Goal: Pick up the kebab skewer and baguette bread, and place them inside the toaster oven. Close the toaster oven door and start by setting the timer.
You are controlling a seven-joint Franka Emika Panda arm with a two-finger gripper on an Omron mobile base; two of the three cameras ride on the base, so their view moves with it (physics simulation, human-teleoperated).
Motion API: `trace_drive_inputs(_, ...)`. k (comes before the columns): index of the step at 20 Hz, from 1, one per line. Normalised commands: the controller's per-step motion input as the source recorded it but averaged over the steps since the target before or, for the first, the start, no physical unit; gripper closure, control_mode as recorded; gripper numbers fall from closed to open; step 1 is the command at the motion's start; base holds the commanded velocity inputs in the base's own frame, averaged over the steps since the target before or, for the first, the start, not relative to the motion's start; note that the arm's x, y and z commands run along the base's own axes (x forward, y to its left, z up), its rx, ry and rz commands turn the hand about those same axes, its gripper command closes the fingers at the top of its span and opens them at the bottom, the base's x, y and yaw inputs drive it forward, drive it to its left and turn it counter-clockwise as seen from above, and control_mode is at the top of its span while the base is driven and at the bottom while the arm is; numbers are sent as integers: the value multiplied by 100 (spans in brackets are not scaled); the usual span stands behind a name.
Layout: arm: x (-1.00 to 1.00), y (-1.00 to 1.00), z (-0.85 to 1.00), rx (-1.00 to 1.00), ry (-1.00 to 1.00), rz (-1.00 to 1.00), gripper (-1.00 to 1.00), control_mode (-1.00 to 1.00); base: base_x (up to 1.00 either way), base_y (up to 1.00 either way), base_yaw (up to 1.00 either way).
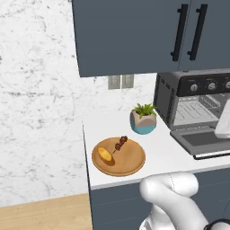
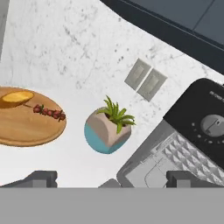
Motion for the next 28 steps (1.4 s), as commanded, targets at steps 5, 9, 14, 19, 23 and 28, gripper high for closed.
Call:
trace_drive_inputs(5, 50, -5, -7, 0, -2, 5, -100, -100, 0, 0, 0)
trace_drive_inputs(9, 57, -1, -3, 0, 0, 0, -100, -100, 0, 0, 0)
trace_drive_inputs(14, 23, -15, -25, 0, 0, -3, -100, -100, 0, 0, 0)
trace_drive_inputs(19, 24, -23, -31, 0, -4, -5, -100, -100, 0, 0, 0)
trace_drive_inputs(23, 31, -30, -17, 0, -7, -7, -100, -100, 0, 0, 0)
trace_drive_inputs(28, 22, -45, -21, 0, -6, -7, -100, -100, 0, 0, 0)
